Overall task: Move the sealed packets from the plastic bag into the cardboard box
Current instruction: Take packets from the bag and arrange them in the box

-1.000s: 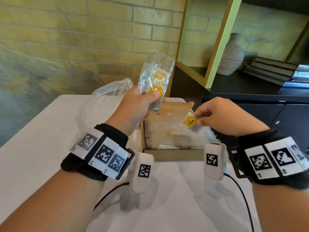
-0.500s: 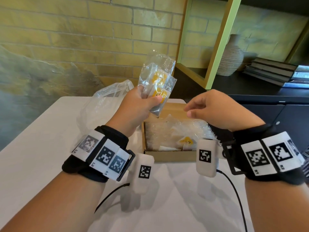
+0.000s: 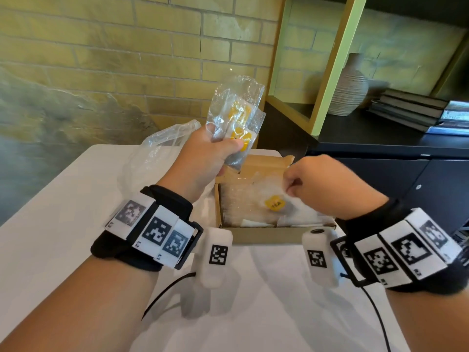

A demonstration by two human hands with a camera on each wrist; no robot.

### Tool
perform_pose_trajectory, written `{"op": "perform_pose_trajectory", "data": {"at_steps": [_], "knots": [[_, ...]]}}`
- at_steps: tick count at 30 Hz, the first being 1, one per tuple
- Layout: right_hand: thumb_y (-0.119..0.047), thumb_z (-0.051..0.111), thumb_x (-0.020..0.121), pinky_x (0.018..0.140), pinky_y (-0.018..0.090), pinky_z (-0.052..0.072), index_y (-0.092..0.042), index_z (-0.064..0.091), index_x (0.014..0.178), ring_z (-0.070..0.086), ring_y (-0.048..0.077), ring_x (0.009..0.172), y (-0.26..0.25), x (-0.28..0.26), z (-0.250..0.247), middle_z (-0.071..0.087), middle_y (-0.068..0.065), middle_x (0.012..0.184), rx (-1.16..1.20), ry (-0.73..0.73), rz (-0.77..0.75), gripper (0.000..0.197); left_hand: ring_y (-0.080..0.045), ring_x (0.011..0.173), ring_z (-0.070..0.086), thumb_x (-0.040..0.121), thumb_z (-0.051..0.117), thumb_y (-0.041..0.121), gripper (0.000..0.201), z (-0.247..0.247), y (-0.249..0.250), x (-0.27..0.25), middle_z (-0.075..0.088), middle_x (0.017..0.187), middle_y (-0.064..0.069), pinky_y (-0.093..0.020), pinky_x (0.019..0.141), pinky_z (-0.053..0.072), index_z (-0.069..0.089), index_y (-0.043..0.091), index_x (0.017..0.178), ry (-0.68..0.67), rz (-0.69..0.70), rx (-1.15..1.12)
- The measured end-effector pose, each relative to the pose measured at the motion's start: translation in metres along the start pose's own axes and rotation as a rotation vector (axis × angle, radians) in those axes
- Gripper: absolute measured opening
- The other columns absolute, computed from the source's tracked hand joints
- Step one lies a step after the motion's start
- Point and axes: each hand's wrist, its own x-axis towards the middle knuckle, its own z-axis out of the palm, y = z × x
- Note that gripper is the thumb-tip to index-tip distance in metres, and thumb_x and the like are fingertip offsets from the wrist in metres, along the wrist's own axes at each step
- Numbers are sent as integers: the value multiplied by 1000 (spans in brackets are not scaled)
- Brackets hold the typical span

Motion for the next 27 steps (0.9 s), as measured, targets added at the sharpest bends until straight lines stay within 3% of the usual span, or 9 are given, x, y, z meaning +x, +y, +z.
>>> {"op": "perform_pose_trajectory", "data": {"at_steps": [3, 6, 9, 13, 16, 20, 24, 27], "knots": [[-8, 51, 90, 76, 20, 39, -16, 71, 92, 57, 11, 86, 5, -2, -16, 67, -2, 92, 26, 143, -14, 22, -8, 90, 58, 87, 62, 24, 62, -1, -1, 2, 61, 122, 0, -18, 54, 40, 36, 14, 143, 3, -3, -7], [-7, 52, 90, 80, 21, 42, -15, 71, 95, 60, 15, 92, 7, -1, -21, 68, -1, 94, 24, 153, -14, 22, -10, 93, 58, 86, 62, 24, 65, -1, -3, 3, 58, 130, -4, -19, 55, 40, 34, 12, 144, -8, 0, -3], [-10, 53, 90, 82, 24, 44, -16, 71, 97, 60, 17, 94, 6, 2, -14, 68, 0, 96, -29, 71, -26, 19, -11, 89, 58, 88, 61, 23, 57, 0, -1, 1, 63, 114, 0, -18, 54, 41, 40, 13, 140, -19, 3, 11], [-15, 54, 91, 80, 20, 37, -20, 68, 107, 57, 13, 96, -1, 6, 1, 66, -3, 107, -25, -91, -8, 23, -13, 84, 56, 89, 59, 19, 29, 0, 1, -2, 63, 91, 5, -19, 54, 41, 54, 21, 117, -33, 16, 10], [-24, 54, 92, 84, 20, 35, -23, 57, 125, 55, 13, 106, -2, 5, 6, 61, -5, 117, 34, -168, 22, 33, -13, 83, 56, 88, 59, 19, 29, 0, 1, -2, 62, 89, 6, -20, 55, 40, 53, 23, 117, -33, 12, 3], [-28, 51, 94, 94, 21, 34, -29, 46, 135, 48, 10, 120, 0, -5, 6, 51, -9, 133, 90, -173, -19, 42, -10, 81, 55, 89, 59, 20, 32, -1, 1, -2, 62, 87, 8, -18, 53, 40, 54, 22, 121, -35, 13, -10], [-24, 46, 96, 92, 17, 30, -30, 39, 140, 46, 13, 120, -6, -14, 15, 47, -3, 135, 49, -414, -130, 45, -10, 80, 53, 89, 59, 18, 29, -1, 1, -2, 61, 86, 7, -16, 49, 39, 53, 23, 117, -47, 15, -37], [-27, 47, 95, 96, 18, 29, -31, 29, 145, 41, 13, 123, -8, -16, 15, 37, -5, 141, 82, -331, -117, 52, -10, 79, 52, 89, 59, 18, 29, -2, 2, -2, 61, 86, 6, -16, 49, 39, 54, 22, 117, -47, 26, -36]]}}
